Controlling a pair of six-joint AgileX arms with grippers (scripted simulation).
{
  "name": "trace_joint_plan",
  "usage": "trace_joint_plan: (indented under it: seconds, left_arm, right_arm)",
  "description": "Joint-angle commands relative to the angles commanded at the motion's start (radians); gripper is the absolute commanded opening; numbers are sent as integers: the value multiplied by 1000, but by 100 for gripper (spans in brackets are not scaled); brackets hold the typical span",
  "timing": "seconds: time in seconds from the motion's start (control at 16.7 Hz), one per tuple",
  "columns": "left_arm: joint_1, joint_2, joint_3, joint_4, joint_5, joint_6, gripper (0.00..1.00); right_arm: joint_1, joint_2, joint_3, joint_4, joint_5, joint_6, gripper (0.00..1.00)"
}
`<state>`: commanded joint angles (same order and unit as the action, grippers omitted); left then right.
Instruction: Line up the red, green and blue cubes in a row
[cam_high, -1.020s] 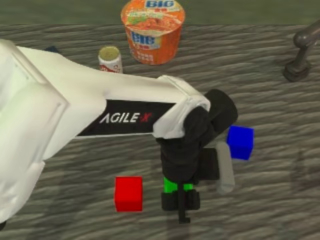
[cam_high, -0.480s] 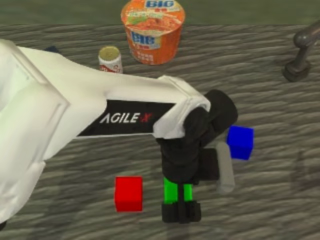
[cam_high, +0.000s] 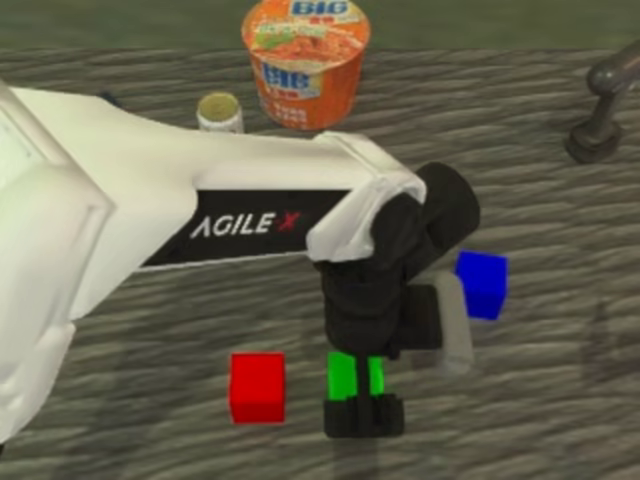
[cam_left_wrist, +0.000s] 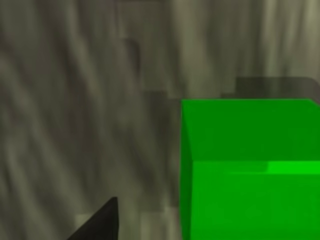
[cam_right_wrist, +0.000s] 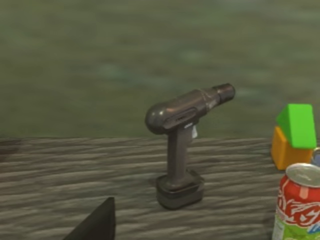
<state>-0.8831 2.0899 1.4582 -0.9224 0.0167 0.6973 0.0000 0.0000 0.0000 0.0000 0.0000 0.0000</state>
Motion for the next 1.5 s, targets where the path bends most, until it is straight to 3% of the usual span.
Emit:
trace_joint_plan:
  seconds: [0.36, 0.84, 1.14, 1.5]
  left_arm:
    - [17, -69, 103, -171, 0, -2, 100]
    - [47, -125, 49, -136, -3, -25, 100]
    - [199, -419, -197, 21, -14, -126, 100]
    - [475, -1043, -692, 323, -28, -324, 100]
  right_arm:
    - [0, 0, 0, 0, 0, 0, 100]
    - [20, 62, 60, -41, -2, 26, 100]
    - [96, 377, 342, -226, -4, 134, 100]
    - [222, 1038, 814, -552, 0, 315, 100]
